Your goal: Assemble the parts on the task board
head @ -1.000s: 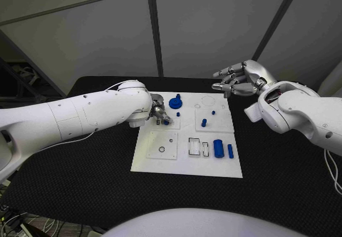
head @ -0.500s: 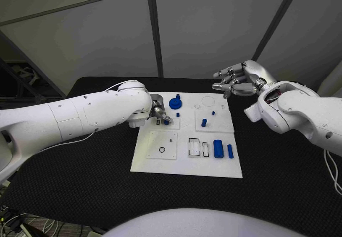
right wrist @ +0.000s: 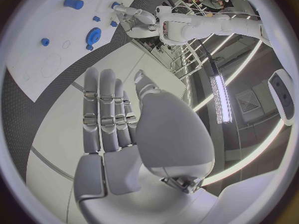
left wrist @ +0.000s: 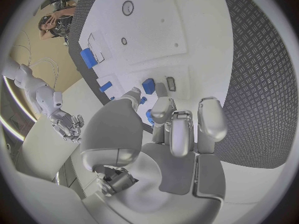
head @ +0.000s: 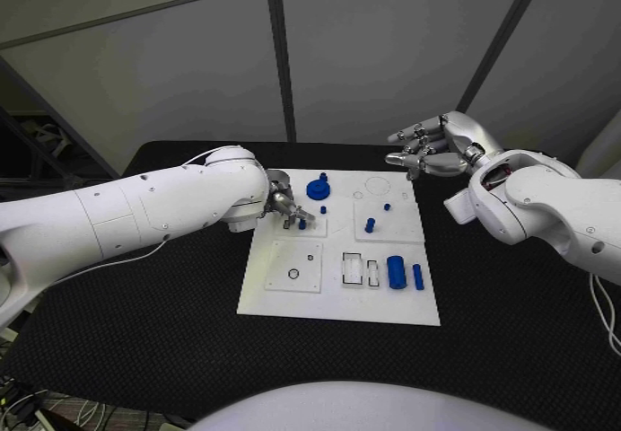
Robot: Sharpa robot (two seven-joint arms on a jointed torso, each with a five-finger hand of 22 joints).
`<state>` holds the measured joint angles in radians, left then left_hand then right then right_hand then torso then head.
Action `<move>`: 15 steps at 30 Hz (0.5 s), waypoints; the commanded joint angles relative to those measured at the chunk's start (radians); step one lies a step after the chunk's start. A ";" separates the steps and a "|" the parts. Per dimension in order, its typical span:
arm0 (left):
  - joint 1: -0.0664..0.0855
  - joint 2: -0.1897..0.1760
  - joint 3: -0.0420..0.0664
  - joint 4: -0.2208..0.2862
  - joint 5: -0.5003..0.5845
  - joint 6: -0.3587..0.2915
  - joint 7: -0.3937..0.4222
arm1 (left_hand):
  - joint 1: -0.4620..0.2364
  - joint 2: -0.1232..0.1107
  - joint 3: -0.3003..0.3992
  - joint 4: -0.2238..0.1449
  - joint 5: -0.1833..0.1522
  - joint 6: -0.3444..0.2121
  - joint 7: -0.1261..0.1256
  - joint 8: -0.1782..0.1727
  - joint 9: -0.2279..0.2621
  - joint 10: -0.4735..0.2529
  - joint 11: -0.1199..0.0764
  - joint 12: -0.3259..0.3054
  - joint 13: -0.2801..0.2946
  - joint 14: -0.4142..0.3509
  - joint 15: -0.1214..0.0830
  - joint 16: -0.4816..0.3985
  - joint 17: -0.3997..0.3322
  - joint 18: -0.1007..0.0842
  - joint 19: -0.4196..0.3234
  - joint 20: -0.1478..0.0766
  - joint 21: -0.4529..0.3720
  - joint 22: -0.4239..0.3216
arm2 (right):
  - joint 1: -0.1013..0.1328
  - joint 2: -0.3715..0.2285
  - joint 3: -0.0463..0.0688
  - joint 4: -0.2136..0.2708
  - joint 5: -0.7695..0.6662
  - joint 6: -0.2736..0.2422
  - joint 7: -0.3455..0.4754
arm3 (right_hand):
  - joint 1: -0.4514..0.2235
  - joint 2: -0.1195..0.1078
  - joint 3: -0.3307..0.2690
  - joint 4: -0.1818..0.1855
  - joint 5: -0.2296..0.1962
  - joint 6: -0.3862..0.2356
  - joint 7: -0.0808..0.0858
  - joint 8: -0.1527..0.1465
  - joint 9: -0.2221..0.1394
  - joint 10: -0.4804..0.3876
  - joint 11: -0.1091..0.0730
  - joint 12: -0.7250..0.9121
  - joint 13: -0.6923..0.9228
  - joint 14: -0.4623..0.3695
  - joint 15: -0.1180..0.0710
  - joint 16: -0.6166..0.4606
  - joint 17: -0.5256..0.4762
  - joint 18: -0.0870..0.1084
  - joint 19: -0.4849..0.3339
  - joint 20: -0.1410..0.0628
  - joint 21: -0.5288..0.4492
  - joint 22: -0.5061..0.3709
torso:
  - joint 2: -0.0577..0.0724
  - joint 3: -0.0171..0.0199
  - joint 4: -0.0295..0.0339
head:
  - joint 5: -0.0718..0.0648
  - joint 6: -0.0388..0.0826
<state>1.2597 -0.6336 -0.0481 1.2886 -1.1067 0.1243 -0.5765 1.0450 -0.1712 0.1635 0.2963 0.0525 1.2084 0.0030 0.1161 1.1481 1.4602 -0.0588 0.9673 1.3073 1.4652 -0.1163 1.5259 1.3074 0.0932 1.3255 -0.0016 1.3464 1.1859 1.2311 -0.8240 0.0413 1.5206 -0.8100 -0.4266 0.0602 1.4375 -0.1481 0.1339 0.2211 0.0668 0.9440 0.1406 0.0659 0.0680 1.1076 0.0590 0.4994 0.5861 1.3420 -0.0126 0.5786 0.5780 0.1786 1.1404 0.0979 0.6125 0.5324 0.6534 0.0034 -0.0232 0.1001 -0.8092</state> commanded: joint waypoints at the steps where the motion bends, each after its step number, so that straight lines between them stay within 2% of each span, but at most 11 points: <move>1: 0.002 -0.002 0.016 0.007 0.010 -0.011 -0.004 | -0.009 -0.005 -0.008 0.000 -0.003 0.008 0.002 -0.007 0.002 0.062 0.003 -0.004 0.017 0.091 -0.003 0.003 0.202 -0.005 0.003 -0.002 -0.003 -0.001 | 0.002 -0.001 0.001 0.001 -0.002 0.003 0.007 | -0.009 0.001 -0.001 0.007 0.007 0.003 0.001 -0.002 -0.001 0.006 0.003 0.002 -0.001 0.005 0.002 -0.007 0.002 0.004 0.008 0.000 -0.006 -0.001 | 0.000 -0.0002 -0.0014 | 0.001 0.000; 6: 0.002 -0.011 0.055 0.012 0.019 -0.009 -0.003 | -0.006 -0.005 -0.015 -0.001 -0.003 -0.002 0.005 -0.015 0.001 0.059 0.004 -0.017 0.013 0.089 -0.003 -0.003 0.193 -0.003 -0.004 -0.002 -0.010 -0.012 | 0.002 -0.002 0.001 -0.001 -0.002 0.002 0.008 | -0.011 0.000 -0.002 0.008 0.007 0.003 0.001 -0.002 -0.001 0.006 0.003 0.002 -0.002 0.006 0.002 -0.008 0.002 0.004 0.008 0.000 -0.007 -0.002 | 0.000 0.0002 -0.0005 | 0.000 0.003; 10: 0.008 -0.024 0.086 0.010 0.021 0.021 -0.006 | 0.020 -0.001 -0.019 -0.002 -0.004 -0.045 0.019 -0.052 -0.024 0.050 0.014 -0.048 0.005 0.085 0.003 -0.013 0.178 0.004 -0.027 0.001 -0.034 -0.046 | 0.002 -0.003 0.001 -0.002 -0.002 0.002 0.008 | -0.013 -0.001 -0.003 0.009 0.007 0.003 0.001 -0.002 -0.001 0.006 0.003 0.003 -0.003 0.006 0.002 -0.009 0.003 0.004 0.009 0.000 -0.008 -0.003 | 0.000 0.0007 0.0005 | -0.002 0.006; 12: 0.018 -0.024 0.095 -0.005 0.022 0.041 -0.008 | 0.038 0.003 -0.018 -0.003 -0.003 -0.097 0.034 -0.056 -0.058 0.045 0.024 -0.064 0.001 0.082 0.011 -0.020 0.170 0.006 -0.038 0.006 -0.046 -0.061 | 0.002 -0.003 0.001 -0.003 -0.002 0.002 0.007 | -0.013 -0.001 -0.003 0.009 0.007 0.003 0.001 -0.002 -0.001 0.006 0.003 0.003 -0.003 0.006 0.002 -0.009 0.003 0.004 0.009 0.000 -0.008 -0.003 | 0.000 0.0009 0.0005 | -0.001 0.007; 15: 0.039 -0.011 0.102 -0.055 0.022 0.068 -0.003 | 0.057 0.010 -0.016 -0.004 -0.004 -0.117 0.042 -0.057 -0.096 0.040 0.032 -0.078 -0.002 0.080 0.019 -0.027 0.161 0.008 -0.046 0.014 -0.056 -0.072 | 0.002 -0.002 0.001 -0.004 -0.002 0.002 0.007 | -0.013 -0.001 -0.003 0.009 0.007 0.003 0.001 -0.002 -0.001 0.006 0.003 0.003 -0.003 0.006 0.002 -0.009 0.003 0.004 0.009 0.000 -0.008 -0.003 | 0.001 0.0006 -0.0005 | 0.001 0.011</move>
<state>1.2927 -0.6490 0.0520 1.2467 -1.0923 0.1453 -0.5774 1.0984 -0.1603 0.1505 0.2935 0.0525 1.0963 0.0434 0.0636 1.0557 1.4635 -0.0331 0.8928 1.3068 1.4656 -0.1051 1.5018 1.3074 0.0931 1.2839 0.0110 1.2958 1.1154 1.2311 -0.8267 0.0413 1.5161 -0.8101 -0.4266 0.0605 1.4378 -0.1482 0.1316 0.2234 0.0711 0.9440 0.1406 0.0659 0.0681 1.1076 0.0590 0.4994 0.5845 1.3419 -0.0126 0.5741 0.5799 0.1786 1.1424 0.1000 0.6071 0.5305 0.6534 0.0037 -0.0236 0.0988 -0.8011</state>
